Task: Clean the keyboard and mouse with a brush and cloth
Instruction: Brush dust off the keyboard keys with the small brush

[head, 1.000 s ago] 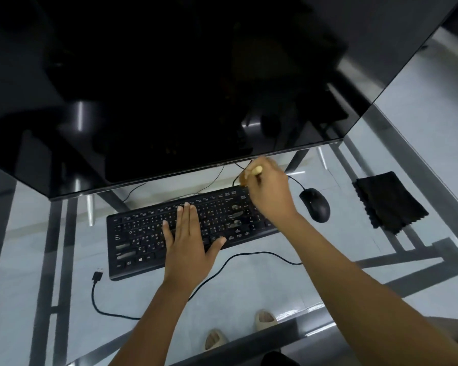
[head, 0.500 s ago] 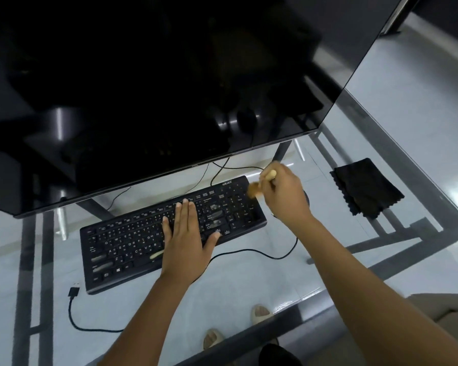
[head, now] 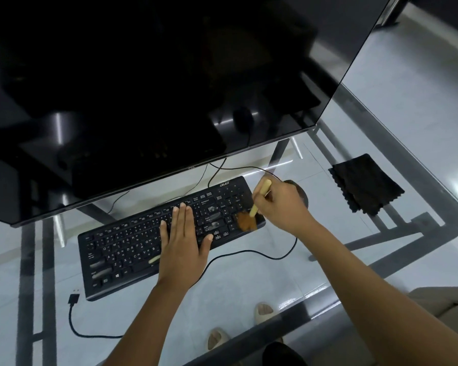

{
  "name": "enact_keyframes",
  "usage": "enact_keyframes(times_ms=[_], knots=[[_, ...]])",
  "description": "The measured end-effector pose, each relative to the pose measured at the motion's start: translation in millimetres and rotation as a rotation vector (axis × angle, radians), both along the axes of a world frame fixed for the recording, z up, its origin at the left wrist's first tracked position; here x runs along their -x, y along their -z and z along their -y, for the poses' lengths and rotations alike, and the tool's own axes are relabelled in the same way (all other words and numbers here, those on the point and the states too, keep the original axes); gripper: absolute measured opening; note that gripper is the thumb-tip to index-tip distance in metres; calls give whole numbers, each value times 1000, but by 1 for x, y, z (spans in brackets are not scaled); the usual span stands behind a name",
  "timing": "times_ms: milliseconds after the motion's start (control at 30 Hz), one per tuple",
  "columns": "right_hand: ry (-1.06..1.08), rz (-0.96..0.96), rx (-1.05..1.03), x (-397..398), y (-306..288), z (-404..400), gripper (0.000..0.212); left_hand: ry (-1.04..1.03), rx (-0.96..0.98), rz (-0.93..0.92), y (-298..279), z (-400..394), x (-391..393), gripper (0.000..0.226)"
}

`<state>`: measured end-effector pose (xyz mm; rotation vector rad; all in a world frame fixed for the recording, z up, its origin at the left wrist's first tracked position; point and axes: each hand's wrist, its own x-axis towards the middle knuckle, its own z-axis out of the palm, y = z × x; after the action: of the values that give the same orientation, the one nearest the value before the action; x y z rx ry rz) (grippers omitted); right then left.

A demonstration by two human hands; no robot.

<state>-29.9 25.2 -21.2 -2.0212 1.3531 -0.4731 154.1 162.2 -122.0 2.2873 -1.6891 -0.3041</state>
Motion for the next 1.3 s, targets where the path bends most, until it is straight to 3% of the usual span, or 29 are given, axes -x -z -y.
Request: enact_keyframes(times_ms=[100, 167, 233, 367, 467, 533, 667, 800, 933, 1067, 1167, 1233, 1300], knots=[[122, 95, 176, 1, 2, 2, 6, 0, -7, -3, 0, 1, 1, 78], [136, 185, 64, 0, 0, 4, 5, 0, -4, -7, 0, 1, 1, 77], [61, 146, -70, -5, -2, 3, 6, 2, -2, -2, 1, 0, 1, 77], [84, 129, 120, -10, -1, 5, 8, 3, -6, -3, 1, 0, 1, 76], [75, 220, 17, -11, -3, 10, 4, -1, -4, -7, 2, 1, 2, 75], [14, 181, -34, -16, -1, 9, 6, -7, -3, -7, 2, 1, 2, 75], [65, 182, 179, -21, 1, 10, 10, -7, -3, -11, 1, 1, 3, 75], [-9, 159, 26, -25, 2, 11, 8, -5, -4, -17, 0, 2, 2, 75], [17, 132, 232, -32, 3, 11, 9, -12, -4, -23, -2, 3, 3, 78], [-60, 81, 180, -33, 5, 13, 10, -9, -18, -8, -4, 2, 3, 79], [-13, 130, 251, -40, 5, 11, 10, -19, -21, -7, -6, 0, 1, 80], [42, 254, 148, -47, -1, 5, 7, -32, -14, -8, -8, -4, -1, 80], [18, 363, -115, -58, -4, -2, 3, -52, -10, -7, -8, -12, -4, 80]])
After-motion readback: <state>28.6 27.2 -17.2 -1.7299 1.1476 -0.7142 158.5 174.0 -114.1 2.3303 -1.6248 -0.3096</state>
